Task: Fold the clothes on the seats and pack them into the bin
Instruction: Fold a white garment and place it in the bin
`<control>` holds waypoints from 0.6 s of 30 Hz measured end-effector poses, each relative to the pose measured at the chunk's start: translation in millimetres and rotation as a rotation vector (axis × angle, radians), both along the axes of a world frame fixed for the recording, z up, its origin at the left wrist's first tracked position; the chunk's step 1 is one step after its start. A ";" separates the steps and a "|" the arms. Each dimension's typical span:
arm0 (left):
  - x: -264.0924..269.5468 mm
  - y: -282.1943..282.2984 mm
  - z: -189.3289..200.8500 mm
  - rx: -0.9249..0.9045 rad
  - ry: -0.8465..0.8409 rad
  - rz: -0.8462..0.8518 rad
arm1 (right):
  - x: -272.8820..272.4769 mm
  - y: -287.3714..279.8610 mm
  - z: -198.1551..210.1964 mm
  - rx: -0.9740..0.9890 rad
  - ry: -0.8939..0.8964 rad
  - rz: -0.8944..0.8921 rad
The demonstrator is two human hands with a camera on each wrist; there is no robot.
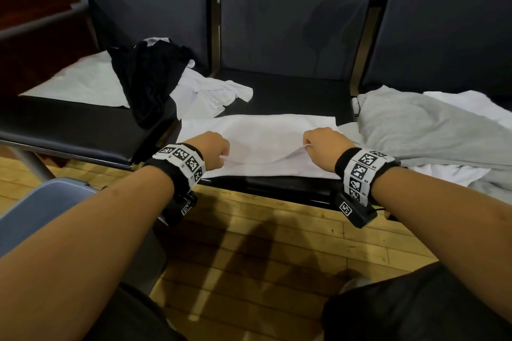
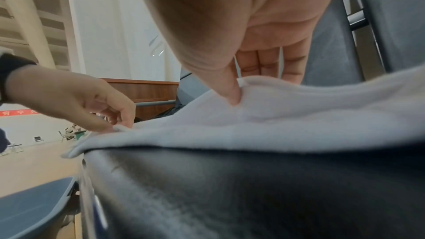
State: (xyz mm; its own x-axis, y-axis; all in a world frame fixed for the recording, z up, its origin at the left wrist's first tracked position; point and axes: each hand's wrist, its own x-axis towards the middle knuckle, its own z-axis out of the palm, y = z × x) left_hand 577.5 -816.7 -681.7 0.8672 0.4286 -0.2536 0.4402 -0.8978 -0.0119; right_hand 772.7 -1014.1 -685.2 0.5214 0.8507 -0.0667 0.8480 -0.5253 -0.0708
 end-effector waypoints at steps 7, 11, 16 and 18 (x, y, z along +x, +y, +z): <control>-13.7 11.3 25.2 -0.015 -0.243 0.068 | 3.4 -5.4 15.2 0.090 0.019 -0.002; -30.3 10.6 34.1 -0.111 -0.226 0.059 | -2.4 -13.6 21.9 -0.016 0.021 0.054; -39.9 10.5 22.8 -0.275 -0.104 0.107 | -21.8 -17.2 20.9 -0.260 0.045 0.132; -37.4 21.0 20.4 -0.193 -0.214 0.243 | -26.1 -12.8 25.7 -0.233 0.072 0.128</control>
